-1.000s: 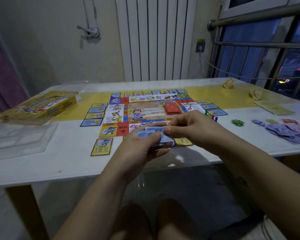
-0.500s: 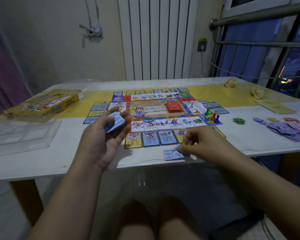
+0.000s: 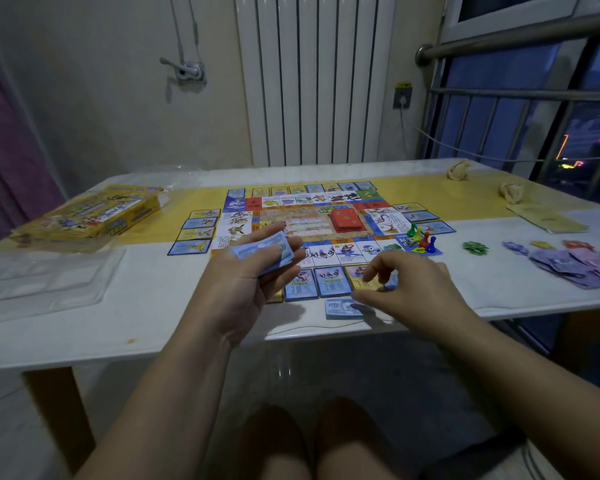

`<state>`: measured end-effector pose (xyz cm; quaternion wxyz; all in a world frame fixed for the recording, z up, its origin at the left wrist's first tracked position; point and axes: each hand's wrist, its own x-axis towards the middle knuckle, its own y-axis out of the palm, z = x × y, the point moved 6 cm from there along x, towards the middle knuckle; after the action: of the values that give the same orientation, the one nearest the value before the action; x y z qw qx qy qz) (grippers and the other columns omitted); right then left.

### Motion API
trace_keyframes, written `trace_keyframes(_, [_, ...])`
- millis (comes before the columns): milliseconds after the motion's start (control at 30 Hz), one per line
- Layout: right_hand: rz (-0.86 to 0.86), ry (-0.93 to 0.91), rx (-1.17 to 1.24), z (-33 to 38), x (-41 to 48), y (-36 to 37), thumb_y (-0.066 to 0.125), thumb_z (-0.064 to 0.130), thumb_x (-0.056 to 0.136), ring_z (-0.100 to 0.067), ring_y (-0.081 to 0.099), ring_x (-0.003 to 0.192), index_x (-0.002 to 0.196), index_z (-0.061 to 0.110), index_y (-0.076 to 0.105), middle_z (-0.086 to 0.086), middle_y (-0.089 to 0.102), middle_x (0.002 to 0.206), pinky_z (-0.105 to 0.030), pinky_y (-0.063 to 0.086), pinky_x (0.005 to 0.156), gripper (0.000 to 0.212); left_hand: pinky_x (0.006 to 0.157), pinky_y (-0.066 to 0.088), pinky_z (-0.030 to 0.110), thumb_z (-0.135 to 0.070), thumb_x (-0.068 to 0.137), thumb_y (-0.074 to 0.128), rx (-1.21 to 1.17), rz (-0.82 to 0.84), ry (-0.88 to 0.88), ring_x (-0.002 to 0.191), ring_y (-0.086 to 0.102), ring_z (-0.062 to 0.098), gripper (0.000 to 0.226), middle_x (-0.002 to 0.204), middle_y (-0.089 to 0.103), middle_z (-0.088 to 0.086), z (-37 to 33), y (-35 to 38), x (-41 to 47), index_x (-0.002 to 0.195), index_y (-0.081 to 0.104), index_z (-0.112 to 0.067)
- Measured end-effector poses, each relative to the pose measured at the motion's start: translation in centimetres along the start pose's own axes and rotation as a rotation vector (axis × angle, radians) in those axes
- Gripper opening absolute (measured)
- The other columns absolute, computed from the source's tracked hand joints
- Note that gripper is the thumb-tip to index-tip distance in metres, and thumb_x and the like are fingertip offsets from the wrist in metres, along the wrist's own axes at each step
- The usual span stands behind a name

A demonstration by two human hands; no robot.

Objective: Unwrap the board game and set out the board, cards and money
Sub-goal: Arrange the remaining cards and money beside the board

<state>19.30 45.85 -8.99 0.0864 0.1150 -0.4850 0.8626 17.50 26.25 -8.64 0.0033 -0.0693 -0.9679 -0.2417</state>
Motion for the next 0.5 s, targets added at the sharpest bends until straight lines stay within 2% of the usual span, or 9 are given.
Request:
trace_keyframes(100, [-0.112, -0.04, 0.235, 0.6, 0.9, -2.4, 0.071, 0.038, 0.08, 0.008, 0.051, 0.066, 0.079, 0.028, 0.064, 0.011, 0.061, 0.078, -0.022, 0.036, 0.064, 0.012, 0.06, 0.058, 0.021, 0.003, 0.089, 0.053, 0.033, 0.029, -0.024, 0.073, 0.072, 0.016, 0.024, 0.081, 0.074, 0.006, 0.3, 1.0, 0.1, 0.103, 0.064, -0.013])
trace_keyframes(133, [-0.112, -0.045, 0.319, 1.0, 1.3, -3.2, 0.07, 0.035, 0.081, 0.01, 0.051, 0.062, 0.079, 0.026, 0.066, 0.01, 0.062, 0.077, -0.021, 0.037, 0.061, 0.011, 0.06, 0.058, 0.021, 0.003, 0.088, 0.054, 0.044, 0.046, -0.033, 0.072, 0.072, 0.016, 0.025, 0.08, 0.074, 0.006, 0.5, 1.5, 0.2, 0.103, 0.064, -0.013])
trace_keyframes(200, [-0.049, -0.05, 0.46, 1.9, 2.1, -4.2, 0.069, 0.033, 0.082, 0.007, 0.056, 0.062, 0.078, 0.023, 0.068, 0.008, 0.066, 0.072, -0.021, 0.045, 0.065, 0.011, 0.062, 0.058, 0.021, 0.003, 0.087, 0.056, 0.077, 0.09, -0.04, 0.072, 0.072, 0.016, 0.025, 0.08, 0.074, 0.006, 0.7, 2.7, 0.6, 0.102, 0.065, -0.014])
trace_keyframes(300, [0.093, -0.039, 0.535, 2.5, 3.2, -4.1, 0.071, 0.037, 0.078, -0.008, 0.066, 0.08, 0.084, 0.02, 0.07, 0.004, 0.071, 0.079, -0.031, 0.052, 0.077, 0.018, 0.067, 0.058, 0.023, 0.001, 0.087, 0.059, 0.174, 0.157, -0.036, 0.075, 0.071, 0.015, 0.026, 0.084, 0.074, 0.005, 0.8, 4.7, 1.5, 0.103, 0.066, -0.018])
trace_keyframes(367, [0.117, -0.039, 0.541, 2.4, 4.0, -4.2, 0.073, 0.037, 0.074, -0.012, 0.067, 0.078, 0.083, 0.017, 0.07, 0.001, 0.072, 0.079, -0.033, 0.053, 0.074, 0.022, 0.067, 0.057, 0.024, -0.001, 0.085, 0.063, 0.253, 0.19, -0.029, 0.079, 0.071, 0.016, 0.024, 0.087, 0.074, 0.005, 0.7, 5.8, 2.3, 0.099, 0.067, -0.02])
trace_keyframes(433, [0.121, -0.037, 0.595, 2.1, 5.1, -4.7, 0.076, 0.028, 0.075, -0.009, 0.064, 0.067, 0.077, 0.012, 0.068, -0.003, 0.071, 0.073, -0.027, 0.05, 0.065, 0.018, 0.068, 0.057, 0.025, -0.002, 0.084, 0.065, 0.311, 0.208, -0.021, 0.079, 0.071, 0.018, 0.021, 0.086, 0.073, 0.007, 0.4, 6.7, 3.4, 0.095, 0.067, -0.02])
trace_keyframes(500, [0.146, -0.018, 0.627, 1.4, 6.4, -4.9, 0.079, 0.022, 0.073, -0.013, 0.065, 0.069, 0.074, 0.012, 0.068, -0.008, 0.072, 0.075, -0.029, 0.049, 0.067, 0.015, 0.07, 0.057, 0.026, -0.001, 0.084, 0.066, 0.384, 0.219, -0.008, 0.075, 0.071, 0.018, 0.018, 0.083, 0.071, 0.009, 0.2, 7.6, 4.5, 0.094, 0.067, -0.016])
